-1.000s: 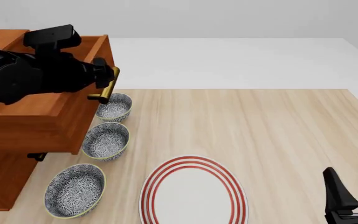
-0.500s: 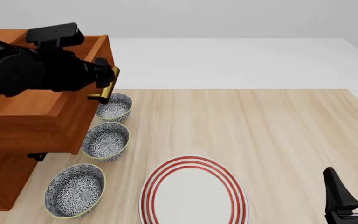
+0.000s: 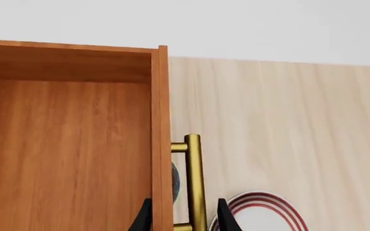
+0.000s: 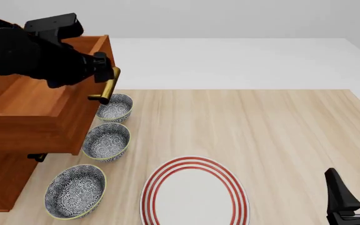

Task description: Open the top drawer of the cabinet.

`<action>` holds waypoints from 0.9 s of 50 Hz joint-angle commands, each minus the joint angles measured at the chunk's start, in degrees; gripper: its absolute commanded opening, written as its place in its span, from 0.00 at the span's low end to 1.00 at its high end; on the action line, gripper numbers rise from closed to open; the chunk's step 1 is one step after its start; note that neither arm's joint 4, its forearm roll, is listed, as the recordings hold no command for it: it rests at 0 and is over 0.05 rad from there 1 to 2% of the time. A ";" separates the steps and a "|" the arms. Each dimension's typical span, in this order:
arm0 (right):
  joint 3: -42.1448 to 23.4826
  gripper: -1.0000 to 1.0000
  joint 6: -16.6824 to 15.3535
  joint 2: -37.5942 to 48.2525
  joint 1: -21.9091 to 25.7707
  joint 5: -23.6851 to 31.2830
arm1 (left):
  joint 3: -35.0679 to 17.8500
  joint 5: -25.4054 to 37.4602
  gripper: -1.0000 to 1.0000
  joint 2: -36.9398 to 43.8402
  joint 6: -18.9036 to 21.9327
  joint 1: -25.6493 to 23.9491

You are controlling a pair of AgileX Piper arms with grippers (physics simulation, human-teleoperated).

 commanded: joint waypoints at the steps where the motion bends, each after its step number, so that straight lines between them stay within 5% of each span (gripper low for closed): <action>1: 0.00 1.00 0.01 0.01 0.00 0.00 | -8.91 0.76 1.00 -3.82 6.52 -5.26; 21: 0.00 1.00 -0.01 0.01 0.01 0.00 | -18.91 6.95 1.00 -4.15 8.55 -3.80; 45: 0.00 1.00 0.00 0.00 0.00 0.00 | -19.18 8.03 1.00 -5.53 9.38 -4.41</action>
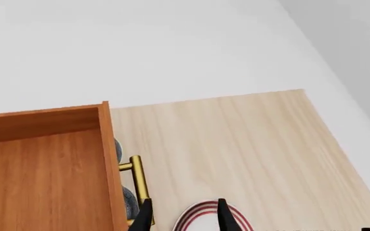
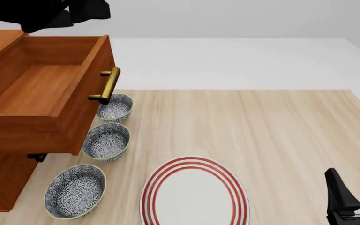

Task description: Open the top drawer of the cabinet.

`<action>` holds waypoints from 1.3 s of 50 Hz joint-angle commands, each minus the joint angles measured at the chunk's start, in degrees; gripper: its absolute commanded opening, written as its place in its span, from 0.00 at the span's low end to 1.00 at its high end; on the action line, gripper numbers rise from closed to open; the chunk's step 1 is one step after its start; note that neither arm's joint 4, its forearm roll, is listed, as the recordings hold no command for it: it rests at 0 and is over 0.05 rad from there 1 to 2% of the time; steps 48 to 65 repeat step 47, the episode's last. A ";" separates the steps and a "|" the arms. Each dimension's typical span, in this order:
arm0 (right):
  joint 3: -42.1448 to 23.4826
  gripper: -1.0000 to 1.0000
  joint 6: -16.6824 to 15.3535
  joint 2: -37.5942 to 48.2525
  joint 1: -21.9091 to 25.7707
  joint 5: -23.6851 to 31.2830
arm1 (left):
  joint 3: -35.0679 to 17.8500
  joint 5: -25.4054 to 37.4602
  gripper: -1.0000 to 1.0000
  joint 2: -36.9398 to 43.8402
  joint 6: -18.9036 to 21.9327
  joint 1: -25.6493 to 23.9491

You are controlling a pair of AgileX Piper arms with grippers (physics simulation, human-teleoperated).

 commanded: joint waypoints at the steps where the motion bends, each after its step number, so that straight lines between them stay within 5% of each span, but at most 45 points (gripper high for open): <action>1: 0.00 1.00 0.00 0.00 0.00 0.00 | -0.74 0.72 1.00 -0.94 0.60 -0.64; 24: 0.00 1.00 -0.01 0.00 0.00 0.00 | 6.08 -2.51 1.00 -6.15 1.41 -6.26; 65: 0.00 1.00 -0.01 0.00 0.00 0.00 | 8.10 -2.14 1.00 -8.27 1.23 -8.75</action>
